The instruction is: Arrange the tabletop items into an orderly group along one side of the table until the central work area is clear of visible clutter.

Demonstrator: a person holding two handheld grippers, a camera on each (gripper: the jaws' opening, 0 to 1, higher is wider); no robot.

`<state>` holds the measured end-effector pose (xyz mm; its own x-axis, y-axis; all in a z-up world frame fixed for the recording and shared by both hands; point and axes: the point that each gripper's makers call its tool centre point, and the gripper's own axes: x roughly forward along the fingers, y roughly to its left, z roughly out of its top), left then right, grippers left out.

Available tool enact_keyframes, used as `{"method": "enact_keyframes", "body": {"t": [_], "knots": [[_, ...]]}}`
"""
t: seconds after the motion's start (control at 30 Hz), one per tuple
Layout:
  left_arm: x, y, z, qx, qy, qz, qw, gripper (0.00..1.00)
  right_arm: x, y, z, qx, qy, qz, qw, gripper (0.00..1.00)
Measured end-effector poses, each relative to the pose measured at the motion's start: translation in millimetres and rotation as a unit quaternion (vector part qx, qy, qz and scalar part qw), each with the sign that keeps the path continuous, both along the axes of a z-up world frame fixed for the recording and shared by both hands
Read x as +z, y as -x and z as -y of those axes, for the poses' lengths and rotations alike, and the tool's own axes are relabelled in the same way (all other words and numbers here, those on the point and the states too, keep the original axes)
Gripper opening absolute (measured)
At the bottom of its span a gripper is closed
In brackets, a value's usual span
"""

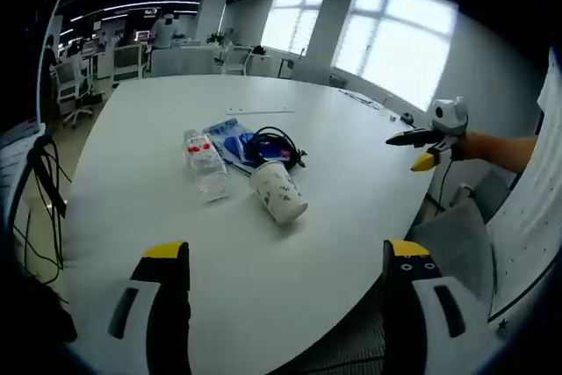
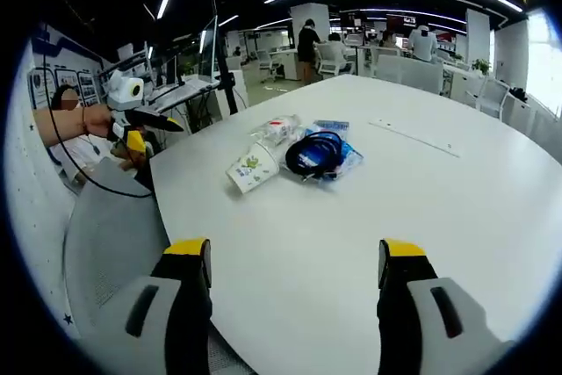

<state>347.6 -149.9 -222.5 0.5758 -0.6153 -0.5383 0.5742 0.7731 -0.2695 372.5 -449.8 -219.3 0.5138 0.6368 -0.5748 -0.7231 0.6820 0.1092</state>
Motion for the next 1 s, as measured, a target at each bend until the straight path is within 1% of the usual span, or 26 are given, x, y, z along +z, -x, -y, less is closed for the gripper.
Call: {"method": "enact_keyframes", "body": {"t": [1.0], "knots": [[-0.5, 0.2, -1.1, 0.007, 0.003, -0.001, 1.0, 0.93, -3.2, 0.7, -0.6, 0.0, -0.001, -0.004, 1.0, 0.77]]}}
